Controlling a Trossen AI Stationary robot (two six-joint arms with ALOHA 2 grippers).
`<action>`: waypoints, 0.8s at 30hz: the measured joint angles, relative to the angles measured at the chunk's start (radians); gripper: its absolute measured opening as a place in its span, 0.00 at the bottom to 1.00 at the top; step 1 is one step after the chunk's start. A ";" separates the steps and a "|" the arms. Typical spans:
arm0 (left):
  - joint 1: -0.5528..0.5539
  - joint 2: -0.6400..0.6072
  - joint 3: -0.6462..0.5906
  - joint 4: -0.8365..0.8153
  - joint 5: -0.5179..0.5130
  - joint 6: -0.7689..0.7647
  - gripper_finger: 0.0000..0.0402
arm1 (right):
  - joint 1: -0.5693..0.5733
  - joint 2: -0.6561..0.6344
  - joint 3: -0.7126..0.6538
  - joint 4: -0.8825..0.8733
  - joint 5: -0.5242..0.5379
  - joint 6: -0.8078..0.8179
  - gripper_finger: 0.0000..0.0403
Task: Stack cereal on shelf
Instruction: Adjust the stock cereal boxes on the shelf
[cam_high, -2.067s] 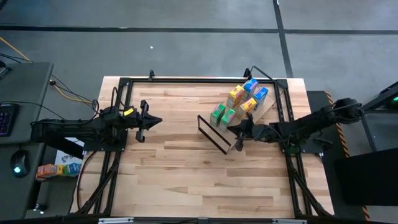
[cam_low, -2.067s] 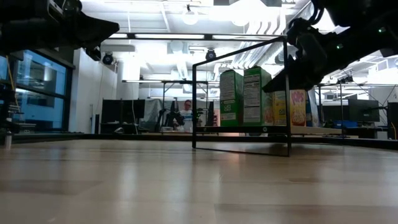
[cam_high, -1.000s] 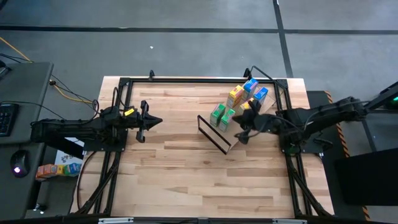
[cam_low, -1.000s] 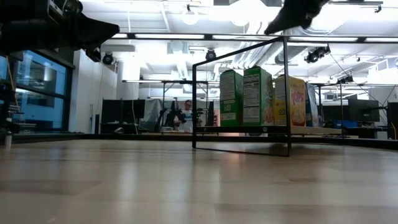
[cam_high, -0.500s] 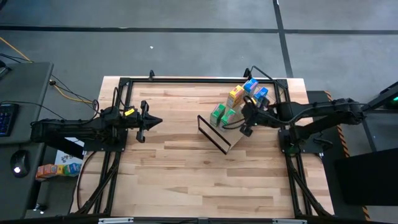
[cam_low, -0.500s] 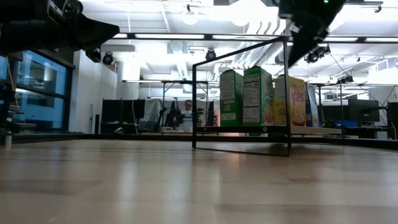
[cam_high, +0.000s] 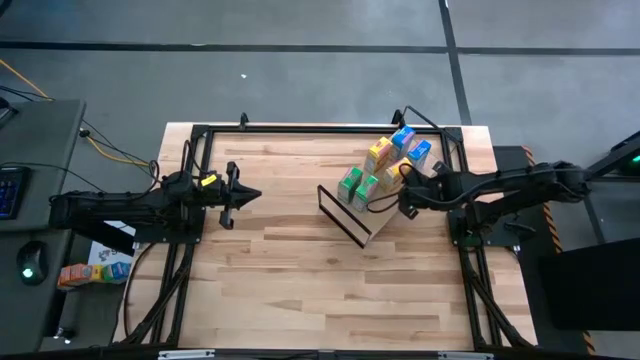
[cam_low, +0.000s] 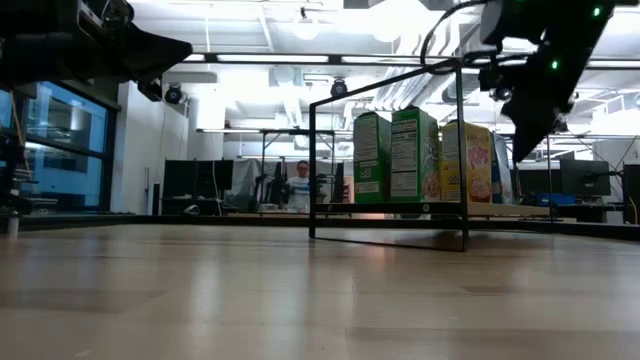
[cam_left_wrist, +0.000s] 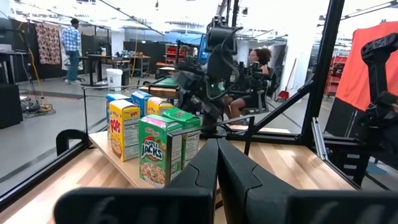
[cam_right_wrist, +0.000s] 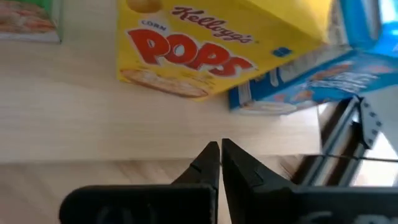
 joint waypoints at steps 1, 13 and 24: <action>0.000 0.000 0.000 0.000 -0.004 0.000 0.00 | -0.010 -0.008 -0.021 0.034 0.001 -0.016 0.00; 0.000 0.000 0.000 -0.001 -0.012 0.000 0.00 | -0.103 -0.084 -0.108 0.292 -0.007 -0.218 0.00; 0.000 0.000 0.000 -0.003 -0.012 0.000 0.00 | -0.155 -0.083 -0.108 0.332 -0.031 -0.288 0.00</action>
